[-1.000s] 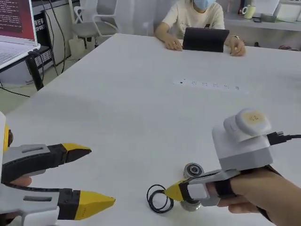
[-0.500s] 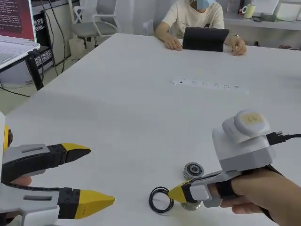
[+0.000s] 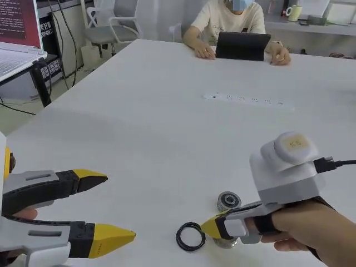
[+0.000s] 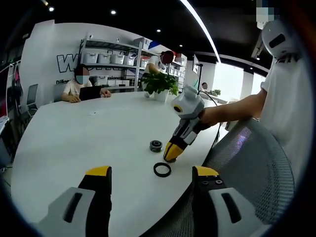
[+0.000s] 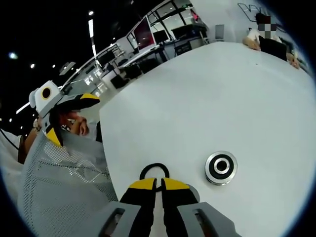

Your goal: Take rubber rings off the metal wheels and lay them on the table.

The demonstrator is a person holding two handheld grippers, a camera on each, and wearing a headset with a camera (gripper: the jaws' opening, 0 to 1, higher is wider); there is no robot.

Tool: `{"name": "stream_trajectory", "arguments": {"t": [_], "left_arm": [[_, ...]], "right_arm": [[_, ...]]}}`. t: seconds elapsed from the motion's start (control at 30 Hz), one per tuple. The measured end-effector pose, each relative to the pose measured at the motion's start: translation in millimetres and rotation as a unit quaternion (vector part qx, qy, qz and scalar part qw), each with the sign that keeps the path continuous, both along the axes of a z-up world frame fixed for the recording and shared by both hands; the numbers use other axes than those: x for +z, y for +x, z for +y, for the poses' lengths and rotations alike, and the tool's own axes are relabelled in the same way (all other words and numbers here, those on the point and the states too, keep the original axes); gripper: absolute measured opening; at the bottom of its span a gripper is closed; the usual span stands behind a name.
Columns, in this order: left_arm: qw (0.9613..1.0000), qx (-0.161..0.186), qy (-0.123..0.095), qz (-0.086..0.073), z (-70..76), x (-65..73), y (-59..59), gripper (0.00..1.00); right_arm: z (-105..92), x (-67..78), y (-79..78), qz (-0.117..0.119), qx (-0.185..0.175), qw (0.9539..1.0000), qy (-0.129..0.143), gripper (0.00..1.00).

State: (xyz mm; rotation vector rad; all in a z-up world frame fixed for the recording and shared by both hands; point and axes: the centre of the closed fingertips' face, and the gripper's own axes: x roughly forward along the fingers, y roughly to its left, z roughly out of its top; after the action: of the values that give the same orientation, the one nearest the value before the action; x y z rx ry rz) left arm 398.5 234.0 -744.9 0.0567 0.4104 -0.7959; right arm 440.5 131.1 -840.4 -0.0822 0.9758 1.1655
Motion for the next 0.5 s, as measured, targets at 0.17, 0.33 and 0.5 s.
{"name": "stream_trajectory", "arguments": {"t": [0.17,0.33,0.5], "left_arm": [[1.0000,0.001,-0.001,0.001,-0.1,-0.2,0.1,0.63],[1.0000,0.001,-0.001,0.001,0.0,-0.3,0.1,0.63],[1.0000,0.002,-0.002,0.002,0.3,-0.7,0.0,0.64]], "right_arm": [[0.0,-0.3,0.6,-0.011,0.007,0.9999,-0.005,0.02],[-0.4,0.6,1.5,-0.013,0.008,0.9999,-0.005,0.02],[-1.3,4.7,4.3,-0.018,0.005,0.9998,-0.002,0.02]]}}
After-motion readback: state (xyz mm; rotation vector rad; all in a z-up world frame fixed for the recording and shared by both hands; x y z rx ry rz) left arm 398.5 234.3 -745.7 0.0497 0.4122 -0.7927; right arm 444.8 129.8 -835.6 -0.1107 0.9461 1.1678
